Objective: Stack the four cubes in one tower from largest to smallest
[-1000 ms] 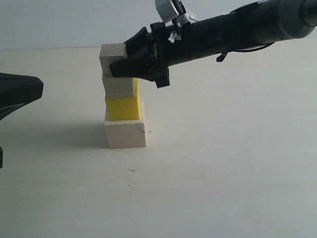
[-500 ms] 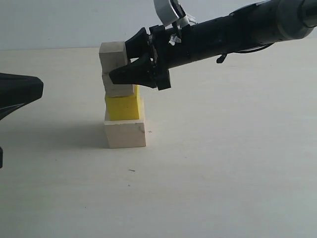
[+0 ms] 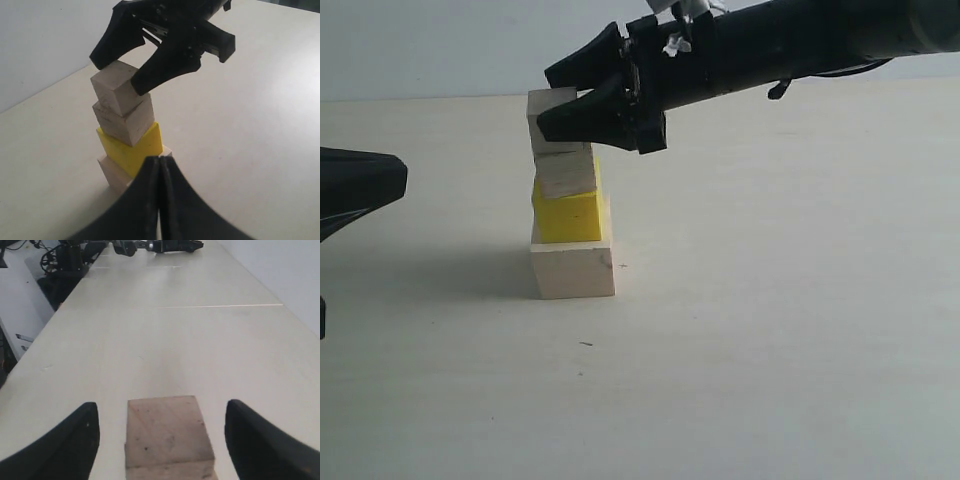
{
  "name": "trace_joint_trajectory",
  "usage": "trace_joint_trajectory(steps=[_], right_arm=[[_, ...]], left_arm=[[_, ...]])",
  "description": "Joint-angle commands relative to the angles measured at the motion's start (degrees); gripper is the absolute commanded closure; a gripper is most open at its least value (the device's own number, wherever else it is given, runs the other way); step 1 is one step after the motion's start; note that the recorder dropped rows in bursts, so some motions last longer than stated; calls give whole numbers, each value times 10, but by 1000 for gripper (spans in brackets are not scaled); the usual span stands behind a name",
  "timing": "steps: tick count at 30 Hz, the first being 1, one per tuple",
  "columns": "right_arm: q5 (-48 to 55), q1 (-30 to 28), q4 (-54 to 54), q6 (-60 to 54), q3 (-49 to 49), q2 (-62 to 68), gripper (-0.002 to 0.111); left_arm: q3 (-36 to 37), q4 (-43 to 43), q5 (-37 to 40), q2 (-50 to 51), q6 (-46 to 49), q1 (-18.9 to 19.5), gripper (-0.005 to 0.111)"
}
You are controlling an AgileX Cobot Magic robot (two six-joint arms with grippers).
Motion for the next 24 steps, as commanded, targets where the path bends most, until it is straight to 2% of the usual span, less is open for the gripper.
trace_joint_trajectory(steps=[1,5,7,9,11,12,13,15,18,19,21,24], right_arm=[[-35,1,2,29,2,-20,41],[-61,0,2,61,2,-40,44],[-80,0,2,88,2,-62,52],[-122,0,-2,132,2,-88,67],[-219,0,-69,225,2,-120,99],[-250,0,-97,284,2,-126,109],[-288,0,-157,390,2,-132,108],[-289,0,-230,486,9,-130,108],[-307,0,-200,461,69,-128,108],[-307,0,-147,419,96,-128,108],[-300,1,-99,380,115,-128,108],[-297,1,-90,373,125,-127,108]], left_arm=[[1,1,-7,-4,-4,-3,107],[1,1,-7,-4,-4,-3,107],[1,1,-7,-4,-4,-3,107],[1,1,-7,-4,-4,-3,107],[1,1,-9,-4,-4,-3,107],[1,1,-9,-4,-4,-3,107],[1,1,-9,-4,-5,-3,107],[1,1,-11,-4,-10,-3,107],[1,1,-21,-4,-13,-3,107],[1,1,-29,-4,-13,-3,107],[1,1,-38,-4,-13,-3,107],[1,1,-52,-4,-13,-3,107]])
